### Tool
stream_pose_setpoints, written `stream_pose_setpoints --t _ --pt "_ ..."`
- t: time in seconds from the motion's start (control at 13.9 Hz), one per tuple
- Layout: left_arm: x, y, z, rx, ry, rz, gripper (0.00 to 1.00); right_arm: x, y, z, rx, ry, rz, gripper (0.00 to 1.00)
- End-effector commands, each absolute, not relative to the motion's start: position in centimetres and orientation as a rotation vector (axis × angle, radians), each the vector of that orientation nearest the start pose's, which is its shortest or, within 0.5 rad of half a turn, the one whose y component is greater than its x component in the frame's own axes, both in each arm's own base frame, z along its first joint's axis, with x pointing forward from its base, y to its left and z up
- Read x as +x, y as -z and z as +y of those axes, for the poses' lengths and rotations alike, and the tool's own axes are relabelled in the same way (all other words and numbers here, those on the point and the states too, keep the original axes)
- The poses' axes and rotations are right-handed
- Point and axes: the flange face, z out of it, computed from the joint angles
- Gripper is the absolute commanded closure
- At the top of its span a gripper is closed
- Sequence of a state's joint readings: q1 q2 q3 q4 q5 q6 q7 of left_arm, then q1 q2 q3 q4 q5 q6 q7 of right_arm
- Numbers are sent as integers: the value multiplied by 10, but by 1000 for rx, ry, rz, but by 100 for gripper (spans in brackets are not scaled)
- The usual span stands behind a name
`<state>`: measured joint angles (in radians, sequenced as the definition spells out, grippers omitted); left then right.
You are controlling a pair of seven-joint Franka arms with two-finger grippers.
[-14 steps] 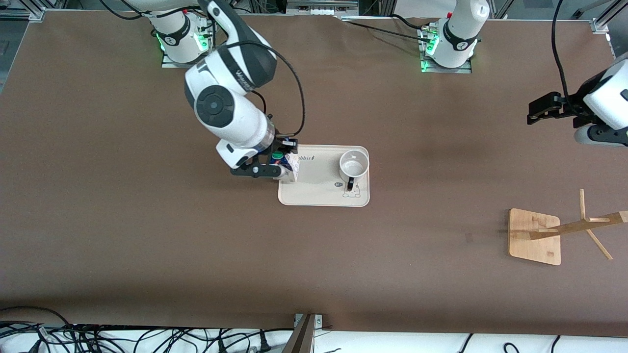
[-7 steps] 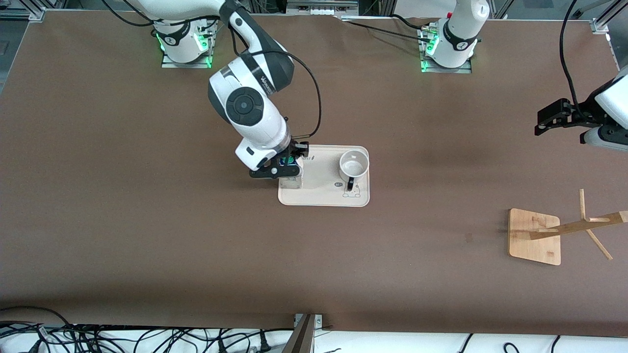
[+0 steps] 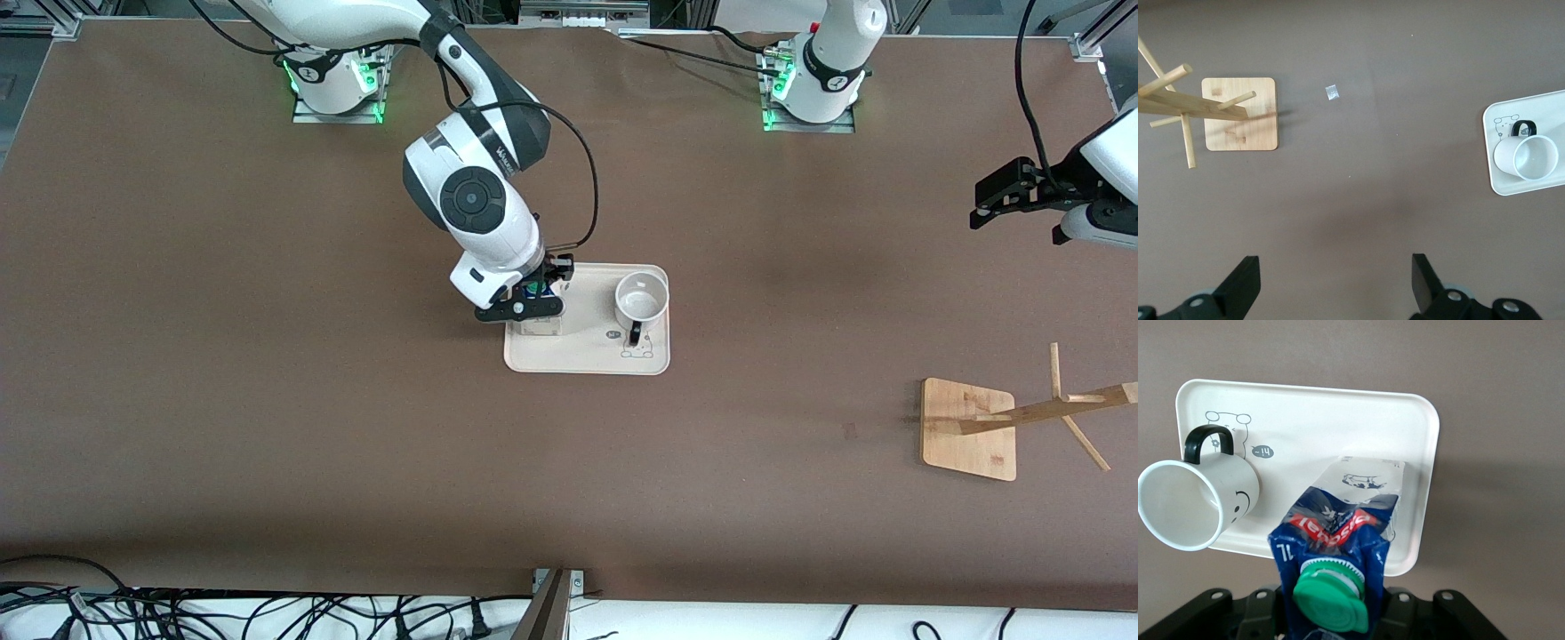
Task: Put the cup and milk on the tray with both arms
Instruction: 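Set the carton down on the tray and open the right gripper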
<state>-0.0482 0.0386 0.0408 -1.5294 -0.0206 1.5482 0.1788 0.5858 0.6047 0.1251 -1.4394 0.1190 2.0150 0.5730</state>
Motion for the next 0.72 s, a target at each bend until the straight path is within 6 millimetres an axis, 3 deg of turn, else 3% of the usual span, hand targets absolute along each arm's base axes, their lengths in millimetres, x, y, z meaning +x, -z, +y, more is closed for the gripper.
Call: stream_pose_setpoints --t 0.0,0.36,0.65 --pt "556 -611 -8 -3151 -30 322 0 546 -330 461 -3018 -197 -120 0" --pt "553 -622 -10 -3109 -12 323 0 547 -340 460 -3021 -182 -136 0" --pt "550 -620 -21 -3120 -55 363 0 547 -394 445 -3016 -132 -209 0"
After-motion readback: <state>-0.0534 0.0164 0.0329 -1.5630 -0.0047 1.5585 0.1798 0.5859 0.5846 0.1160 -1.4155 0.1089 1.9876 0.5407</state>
